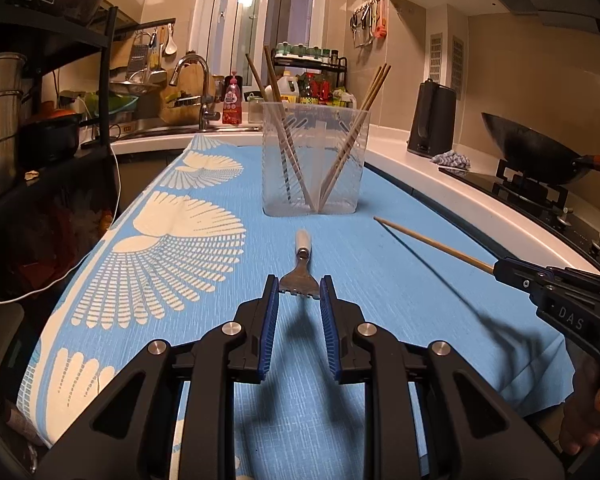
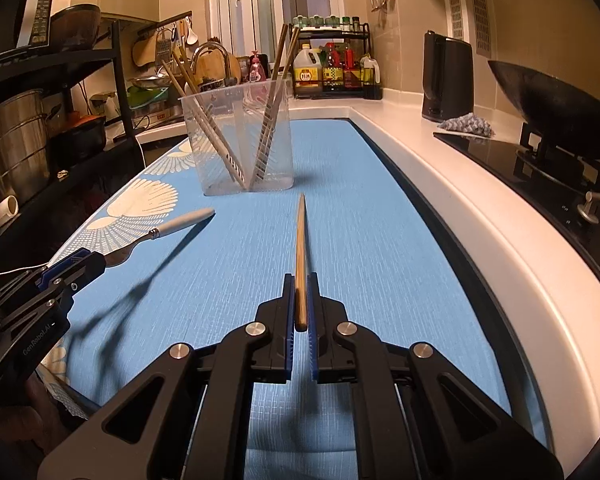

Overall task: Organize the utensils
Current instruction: 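Close the left tool on the white-handled fork while the right tool holds the chopstick, then lift the fork with the left tool while the right tool lifts the chopstick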

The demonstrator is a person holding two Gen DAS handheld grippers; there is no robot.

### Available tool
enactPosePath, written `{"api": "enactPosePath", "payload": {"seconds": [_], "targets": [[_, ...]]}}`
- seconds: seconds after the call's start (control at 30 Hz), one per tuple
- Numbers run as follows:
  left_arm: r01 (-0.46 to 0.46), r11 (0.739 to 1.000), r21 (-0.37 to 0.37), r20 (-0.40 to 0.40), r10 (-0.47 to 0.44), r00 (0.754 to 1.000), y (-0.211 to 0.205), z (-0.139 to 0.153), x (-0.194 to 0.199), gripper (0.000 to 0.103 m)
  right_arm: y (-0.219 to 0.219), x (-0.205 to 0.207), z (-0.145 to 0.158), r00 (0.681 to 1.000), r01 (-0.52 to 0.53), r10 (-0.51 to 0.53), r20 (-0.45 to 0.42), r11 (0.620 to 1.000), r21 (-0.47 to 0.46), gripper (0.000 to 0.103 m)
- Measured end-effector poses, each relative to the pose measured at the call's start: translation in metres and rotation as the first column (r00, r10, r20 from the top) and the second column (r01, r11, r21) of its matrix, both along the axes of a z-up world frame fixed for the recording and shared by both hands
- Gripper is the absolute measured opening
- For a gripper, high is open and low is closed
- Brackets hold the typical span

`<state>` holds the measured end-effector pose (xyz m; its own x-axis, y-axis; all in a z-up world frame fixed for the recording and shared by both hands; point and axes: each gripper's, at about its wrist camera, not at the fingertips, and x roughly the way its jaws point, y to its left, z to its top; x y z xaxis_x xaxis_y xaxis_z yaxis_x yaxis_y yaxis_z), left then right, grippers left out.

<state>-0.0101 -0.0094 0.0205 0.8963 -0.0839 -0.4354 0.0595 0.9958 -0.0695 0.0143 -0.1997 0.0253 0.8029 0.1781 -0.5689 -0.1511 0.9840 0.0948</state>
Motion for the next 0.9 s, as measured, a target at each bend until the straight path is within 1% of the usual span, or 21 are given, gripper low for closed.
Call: {"api": "enactPosePath", "payload": {"seconds": [0.4, 0.73, 0.9], "targets": [[-0.006, 1.0, -0.022, 0.017, 0.006, 1.0, 0.003, 0.016, 0.0, 0.021, -0.008, -0.008, 0.027, 0.999, 0.001, 0.0, 0.036, 1.0, -0.015, 0.006], [-0.01, 1.0, 0.013, 0.047, 0.009, 0.999, 0.006, 0.049, 0.007, 0.02, -0.02, -0.009, 0.073, 0.993, 0.0, -0.001, 0.118, 1.0, 0.006, 0.006], [-0.004, 1.0, 0.023, 0.035, 0.003, 0.999, 0.006, 0.068, 0.017, 0.02, -0.025, -0.003, 0.096, 0.988, -0.003, -0.002, 0.155, 1.0, 0.031, 0.006]]}}
